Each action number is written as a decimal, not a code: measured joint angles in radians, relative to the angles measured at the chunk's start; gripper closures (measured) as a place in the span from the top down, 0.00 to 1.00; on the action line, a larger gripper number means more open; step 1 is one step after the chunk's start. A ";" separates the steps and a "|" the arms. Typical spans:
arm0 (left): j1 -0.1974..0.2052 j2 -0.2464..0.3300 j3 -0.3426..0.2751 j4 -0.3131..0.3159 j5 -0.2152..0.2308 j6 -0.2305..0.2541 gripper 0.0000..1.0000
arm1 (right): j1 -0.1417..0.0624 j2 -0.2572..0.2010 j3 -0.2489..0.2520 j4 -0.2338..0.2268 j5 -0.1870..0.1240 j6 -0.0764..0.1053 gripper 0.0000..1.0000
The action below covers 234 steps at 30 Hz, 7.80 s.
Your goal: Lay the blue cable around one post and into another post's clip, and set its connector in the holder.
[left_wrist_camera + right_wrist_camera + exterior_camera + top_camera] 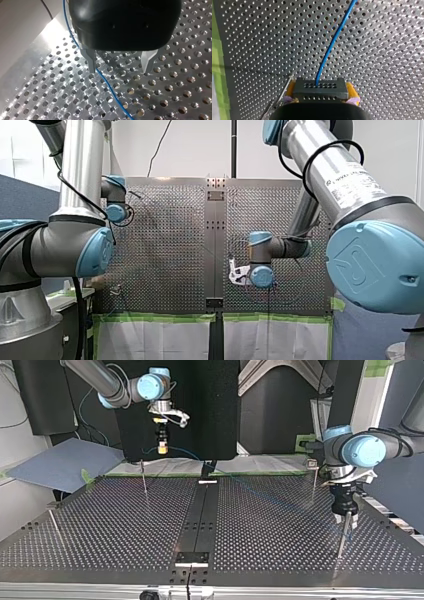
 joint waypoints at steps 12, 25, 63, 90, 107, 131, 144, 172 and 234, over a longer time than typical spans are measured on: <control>0.000 0.000 0.000 0.000 0.000 0.000 0.90 | -0.036 0.000 0.112 -0.102 0.003 0.009 0.00; 0.000 0.000 0.000 -0.001 0.004 0.001 0.90 | -0.105 0.001 0.217 -0.118 -0.040 0.012 0.00; 0.000 0.000 0.004 -0.012 0.005 0.021 0.90 | -0.417 0.000 0.196 -0.067 -0.190 0.025 0.00; 0.000 0.001 0.009 -0.023 0.006 0.024 0.90 | -0.534 0.046 0.124 -0.067 -0.233 -0.026 0.00; 0.000 0.001 0.012 -0.024 0.006 0.027 0.90 | -0.547 0.096 0.091 -0.063 -0.302 -0.027 0.00; -0.018 0.005 0.013 -0.078 0.006 -0.036 0.90 | -0.580 0.097 0.085 -0.055 -0.318 -0.011 0.00; -0.004 0.085 0.010 -0.162 -0.001 -0.050 0.90 | -0.580 0.097 0.085 -0.054 -0.322 -0.010 0.00; 0.045 0.291 -0.015 -0.419 -0.034 0.196 0.90 | -0.574 0.097 0.085 -0.043 -0.324 -0.011 0.00; -0.062 0.370 0.219 -0.979 -0.048 0.438 0.90 | -0.572 0.097 0.085 -0.003 -0.348 -0.017 0.00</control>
